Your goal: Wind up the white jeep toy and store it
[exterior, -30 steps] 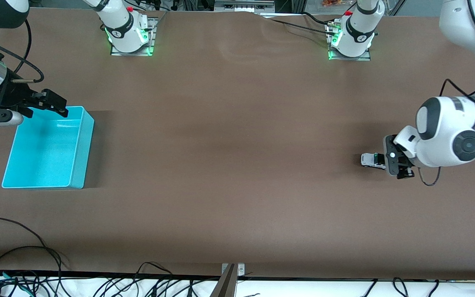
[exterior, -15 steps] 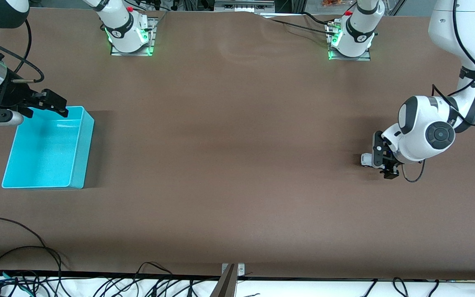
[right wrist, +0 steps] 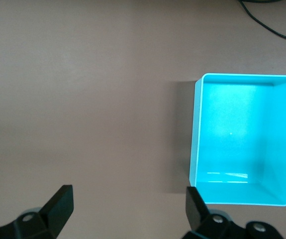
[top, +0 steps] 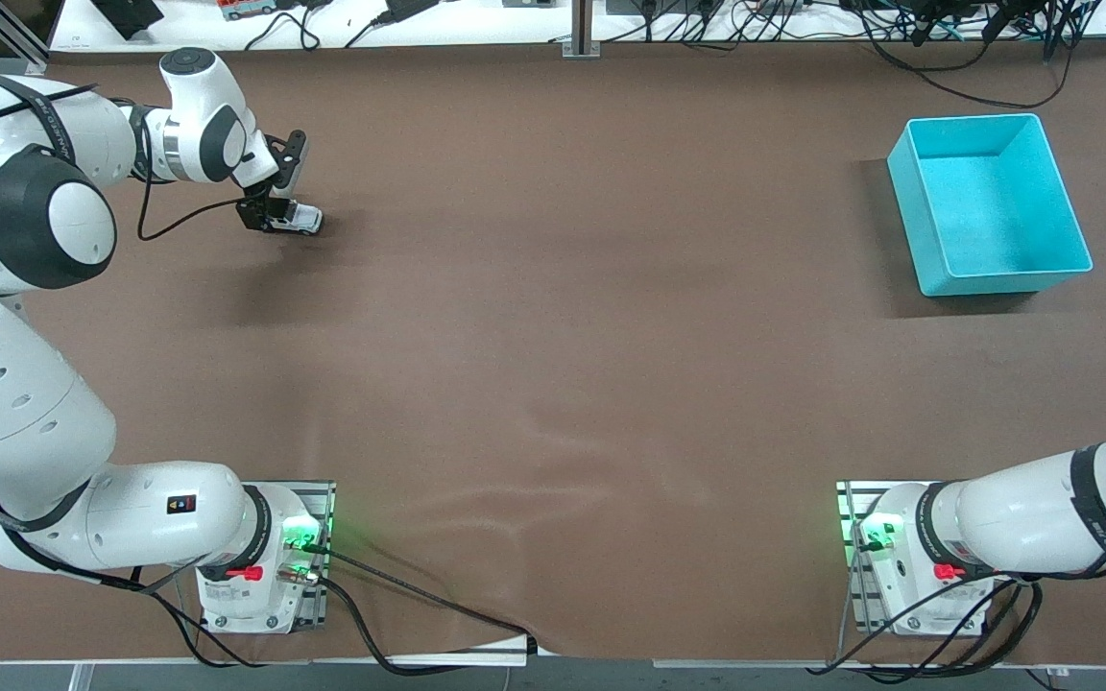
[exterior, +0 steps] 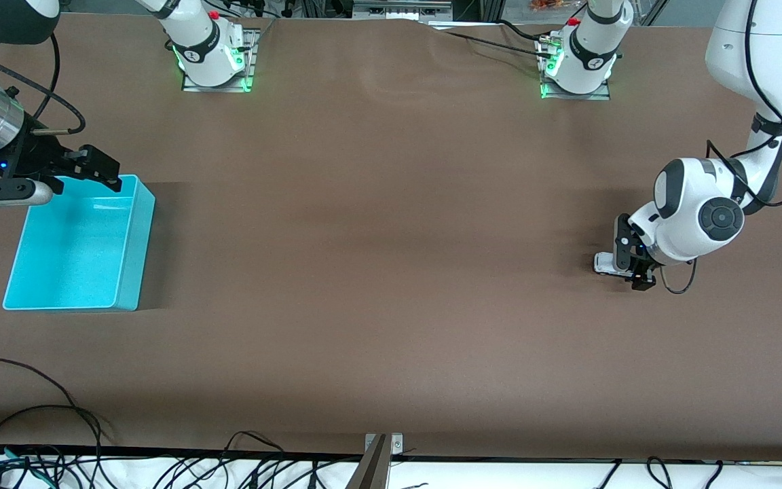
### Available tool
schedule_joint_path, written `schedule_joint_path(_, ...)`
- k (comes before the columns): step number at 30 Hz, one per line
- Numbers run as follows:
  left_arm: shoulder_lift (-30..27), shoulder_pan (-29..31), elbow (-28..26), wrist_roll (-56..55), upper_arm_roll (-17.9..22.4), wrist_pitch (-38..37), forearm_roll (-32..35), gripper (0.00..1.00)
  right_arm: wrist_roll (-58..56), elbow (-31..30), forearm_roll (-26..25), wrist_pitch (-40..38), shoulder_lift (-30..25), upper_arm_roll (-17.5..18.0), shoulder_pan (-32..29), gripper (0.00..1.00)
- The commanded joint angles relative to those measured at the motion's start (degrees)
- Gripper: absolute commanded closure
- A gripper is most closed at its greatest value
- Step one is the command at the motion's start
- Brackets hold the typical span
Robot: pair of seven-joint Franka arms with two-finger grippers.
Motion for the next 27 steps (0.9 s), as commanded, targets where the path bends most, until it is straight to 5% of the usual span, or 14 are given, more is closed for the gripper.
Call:
schedule_joint_path(1, 0.5, 0.42, -0.75, 0.87, -0.29, 1.9, 1.44, 0.02, 0.0, 1.31, 0.28, -0.87, 0.32, -0.19, 0.15, 0.0)
schedule_joint_path(2, 0.5, 0.42, -0.75, 0.87, -0.29, 1.99, 1.44, 0.06, 0.0, 1.31, 0.28, -0.96, 0.32, -0.19, 0.15, 0.0)
schedule_joint_path(7, 0.68, 0.33, -0.75, 0.95, -0.29, 1.9, 1.44, 0.59, -0.35, 1.22, 0.28, -0.87, 0.32, -0.28, -0.03, 0.0)
schedule_joint_path(13, 0.85, 0.07, -0.66, -0.01, -0.29, 1.9, 1.26, 0.98, -0.44, 1.22, 0.28, -0.87, 0.32, -0.37, -0.2, 0.0)
schedule_joint_path(27, 1.64, 0.15, -0.66, -8.45, -0.38, 1.81, 0.74, 1.0, -0.44, 1.22, 0.28, -0.87, 0.32, -0.37, -0.11, 0.0)
